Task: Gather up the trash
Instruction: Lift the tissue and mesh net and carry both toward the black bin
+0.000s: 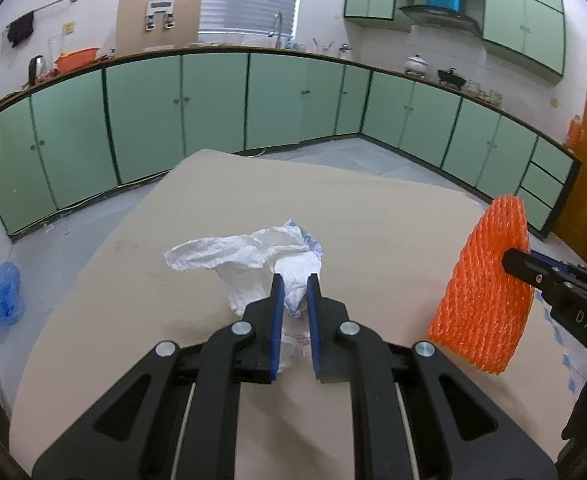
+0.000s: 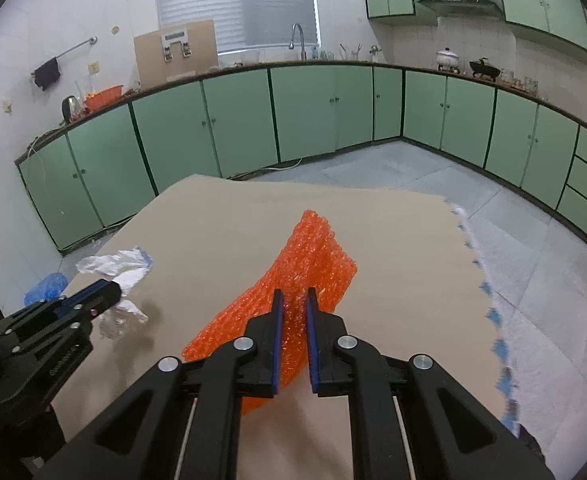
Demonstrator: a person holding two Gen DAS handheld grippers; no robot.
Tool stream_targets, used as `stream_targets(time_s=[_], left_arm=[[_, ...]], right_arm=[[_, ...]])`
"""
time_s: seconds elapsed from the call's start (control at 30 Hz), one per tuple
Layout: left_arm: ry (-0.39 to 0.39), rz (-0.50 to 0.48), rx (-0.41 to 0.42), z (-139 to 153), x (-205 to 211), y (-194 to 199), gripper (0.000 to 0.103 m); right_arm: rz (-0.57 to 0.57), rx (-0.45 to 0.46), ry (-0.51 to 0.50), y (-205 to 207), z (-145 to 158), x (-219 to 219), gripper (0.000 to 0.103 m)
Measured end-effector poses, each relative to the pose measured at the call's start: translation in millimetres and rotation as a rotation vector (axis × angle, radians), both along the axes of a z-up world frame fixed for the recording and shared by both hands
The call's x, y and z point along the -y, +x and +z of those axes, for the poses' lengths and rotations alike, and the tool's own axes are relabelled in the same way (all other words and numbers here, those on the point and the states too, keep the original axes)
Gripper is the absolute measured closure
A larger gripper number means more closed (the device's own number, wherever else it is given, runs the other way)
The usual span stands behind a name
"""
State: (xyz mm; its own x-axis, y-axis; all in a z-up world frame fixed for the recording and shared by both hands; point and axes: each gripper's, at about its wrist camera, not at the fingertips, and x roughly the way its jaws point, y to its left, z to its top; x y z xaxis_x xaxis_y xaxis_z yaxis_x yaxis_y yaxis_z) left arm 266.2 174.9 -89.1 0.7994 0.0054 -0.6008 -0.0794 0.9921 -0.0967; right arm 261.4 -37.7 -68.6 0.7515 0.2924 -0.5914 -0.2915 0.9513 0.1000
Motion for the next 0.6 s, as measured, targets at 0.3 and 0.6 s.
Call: stream_targets(time_s=[0.3,0.6], left_arm=[[-0.024,-0.1,0.002,7.3,56.4,-27.0,0.093],[-0.03,-0.179,0.025,20.7,105.4,-55.5,0.093]], right_arm=[[-0.026,0.04,-0.002,-36.0,19.8,41.0,0.093],[-0.057,0.08,-0.008,-74.2,34.8,77.6,0.093]])
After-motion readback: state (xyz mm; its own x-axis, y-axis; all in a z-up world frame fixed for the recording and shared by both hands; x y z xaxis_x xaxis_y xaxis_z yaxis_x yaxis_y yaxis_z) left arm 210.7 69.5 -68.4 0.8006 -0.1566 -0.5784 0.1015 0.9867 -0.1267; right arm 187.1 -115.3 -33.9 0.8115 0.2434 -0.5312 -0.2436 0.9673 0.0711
